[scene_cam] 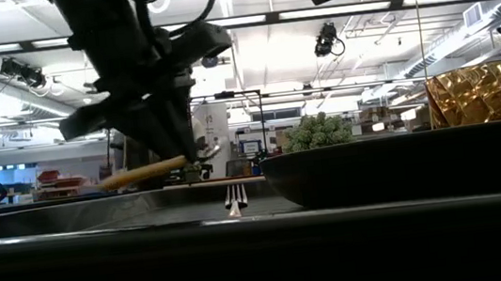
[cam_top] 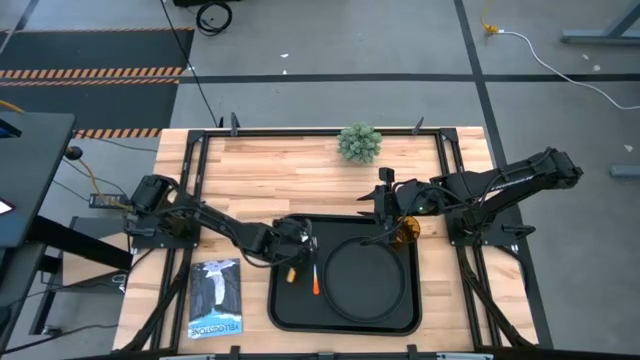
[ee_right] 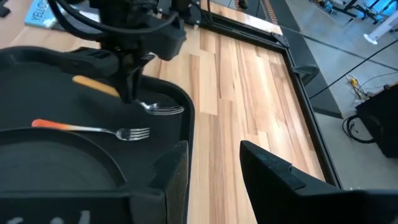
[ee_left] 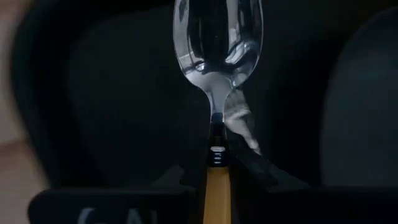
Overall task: Pick and place plate/cup/fork/spoon on tray
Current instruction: Put the yellow spoon on the left side of the orange spoon
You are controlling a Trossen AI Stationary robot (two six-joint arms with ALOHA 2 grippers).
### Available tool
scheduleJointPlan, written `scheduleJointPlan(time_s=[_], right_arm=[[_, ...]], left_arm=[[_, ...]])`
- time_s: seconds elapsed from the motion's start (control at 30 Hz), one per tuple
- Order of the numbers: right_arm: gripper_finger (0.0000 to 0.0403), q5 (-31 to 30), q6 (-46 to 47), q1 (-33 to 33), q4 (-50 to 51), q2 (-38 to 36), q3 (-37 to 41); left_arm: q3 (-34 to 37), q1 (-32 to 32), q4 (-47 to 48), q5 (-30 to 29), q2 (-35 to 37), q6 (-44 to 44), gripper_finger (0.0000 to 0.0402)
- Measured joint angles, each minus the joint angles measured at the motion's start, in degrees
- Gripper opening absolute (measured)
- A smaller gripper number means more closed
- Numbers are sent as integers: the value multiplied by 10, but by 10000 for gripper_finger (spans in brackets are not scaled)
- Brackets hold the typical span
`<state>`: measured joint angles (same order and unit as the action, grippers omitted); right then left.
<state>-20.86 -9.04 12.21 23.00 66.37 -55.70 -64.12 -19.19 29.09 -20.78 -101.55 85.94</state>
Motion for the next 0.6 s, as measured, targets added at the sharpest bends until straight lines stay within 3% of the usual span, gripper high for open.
scheduleJointPlan(time_s=[0.2,0.6], right_arm=[[153,0,-2,0,0,0,0],[153,0,-2,0,-12,0,0]], left_arm=[[0,-20,-50,-6,-8,22,58],[0,-60,-36,-30,-24,103,58]])
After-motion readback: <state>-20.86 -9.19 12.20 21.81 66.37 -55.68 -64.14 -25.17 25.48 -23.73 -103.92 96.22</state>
